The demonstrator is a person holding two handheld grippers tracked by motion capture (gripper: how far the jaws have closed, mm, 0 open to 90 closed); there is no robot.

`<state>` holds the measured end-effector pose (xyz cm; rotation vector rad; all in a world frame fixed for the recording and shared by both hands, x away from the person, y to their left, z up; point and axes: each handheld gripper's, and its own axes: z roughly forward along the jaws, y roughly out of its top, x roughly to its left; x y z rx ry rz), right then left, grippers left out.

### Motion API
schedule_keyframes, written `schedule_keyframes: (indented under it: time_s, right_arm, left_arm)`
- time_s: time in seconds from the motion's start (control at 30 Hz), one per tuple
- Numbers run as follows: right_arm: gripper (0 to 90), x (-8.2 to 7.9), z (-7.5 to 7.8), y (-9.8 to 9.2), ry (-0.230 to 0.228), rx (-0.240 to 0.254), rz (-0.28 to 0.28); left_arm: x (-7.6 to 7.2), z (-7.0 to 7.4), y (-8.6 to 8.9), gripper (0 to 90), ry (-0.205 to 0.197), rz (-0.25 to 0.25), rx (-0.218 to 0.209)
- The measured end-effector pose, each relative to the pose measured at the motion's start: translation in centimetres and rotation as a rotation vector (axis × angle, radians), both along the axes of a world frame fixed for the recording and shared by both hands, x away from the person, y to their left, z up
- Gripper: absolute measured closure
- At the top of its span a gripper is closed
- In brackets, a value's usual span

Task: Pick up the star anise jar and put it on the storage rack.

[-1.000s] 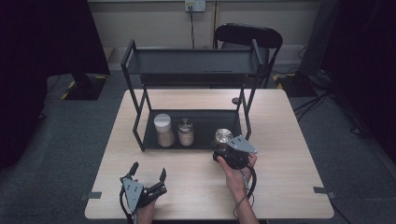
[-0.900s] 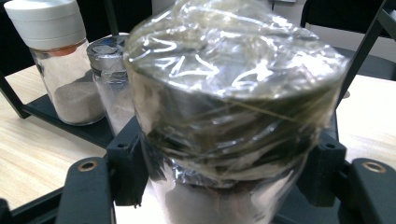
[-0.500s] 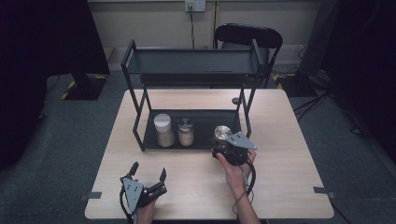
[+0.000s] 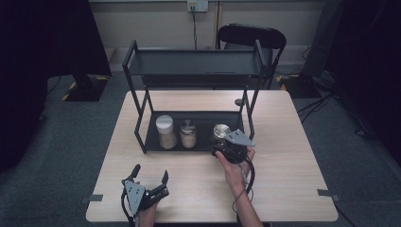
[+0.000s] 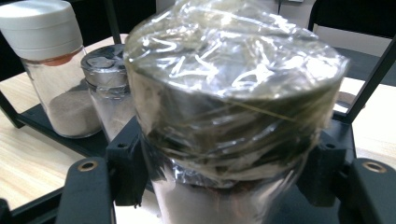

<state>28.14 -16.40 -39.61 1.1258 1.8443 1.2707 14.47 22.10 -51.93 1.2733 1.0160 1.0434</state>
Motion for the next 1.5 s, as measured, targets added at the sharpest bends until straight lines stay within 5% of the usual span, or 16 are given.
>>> schedule_keyframes:
  time_s: [1.5]
  right_arm:
    - [31.4, 5.0, -1.6, 2.8, 0.078, -0.041, -0.06]
  left_arm:
    - [0.0, 0.0, 0.2, 1.5, -0.002, -0.009, -0.003]
